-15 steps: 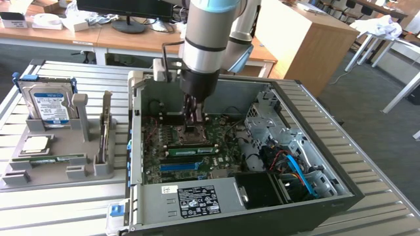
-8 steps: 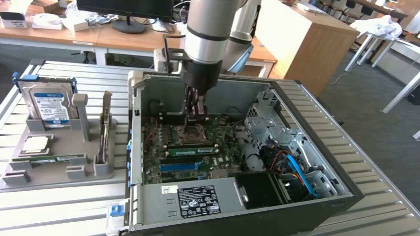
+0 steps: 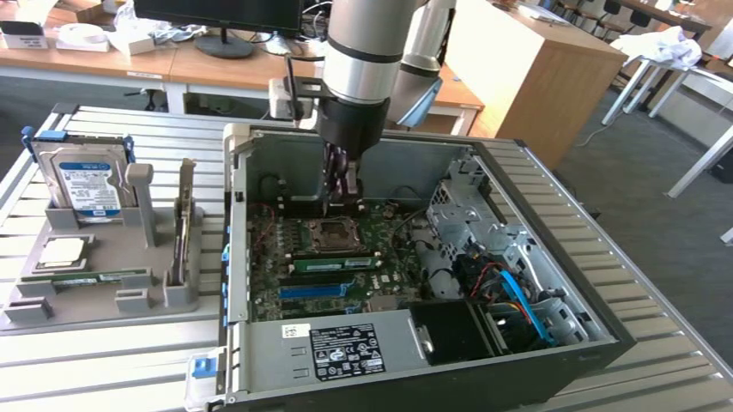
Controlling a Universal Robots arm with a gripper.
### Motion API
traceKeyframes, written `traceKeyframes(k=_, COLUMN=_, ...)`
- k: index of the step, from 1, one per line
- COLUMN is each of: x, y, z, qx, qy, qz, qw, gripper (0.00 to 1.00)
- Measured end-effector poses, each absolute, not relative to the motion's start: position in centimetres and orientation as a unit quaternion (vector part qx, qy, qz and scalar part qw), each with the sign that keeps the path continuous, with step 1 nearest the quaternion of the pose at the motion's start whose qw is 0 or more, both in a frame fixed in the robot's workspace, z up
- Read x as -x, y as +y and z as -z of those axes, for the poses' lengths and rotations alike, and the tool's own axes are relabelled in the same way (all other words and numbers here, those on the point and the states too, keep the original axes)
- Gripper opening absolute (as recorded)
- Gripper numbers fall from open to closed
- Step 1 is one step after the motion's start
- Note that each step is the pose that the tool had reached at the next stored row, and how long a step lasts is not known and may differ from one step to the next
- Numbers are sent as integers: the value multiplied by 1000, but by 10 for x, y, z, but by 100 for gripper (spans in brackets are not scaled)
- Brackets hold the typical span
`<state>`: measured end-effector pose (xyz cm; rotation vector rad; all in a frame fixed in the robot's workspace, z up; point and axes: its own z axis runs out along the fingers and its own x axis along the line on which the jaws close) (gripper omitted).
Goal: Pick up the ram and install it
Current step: 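Press down the ram until it locks into place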
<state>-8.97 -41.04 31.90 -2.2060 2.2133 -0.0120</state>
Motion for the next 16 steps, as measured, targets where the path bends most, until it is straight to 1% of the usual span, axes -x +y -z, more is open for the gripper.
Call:
traceKeyframes(k=7, x=88, y=-410, z=-319, qx=706, qy=708, qz=4, qw=8, gripper=10)
traceKeyframes(k=16, x=72, y=-410, z=-319, qx=706, qy=708, qz=3, qw=8, gripper=10)
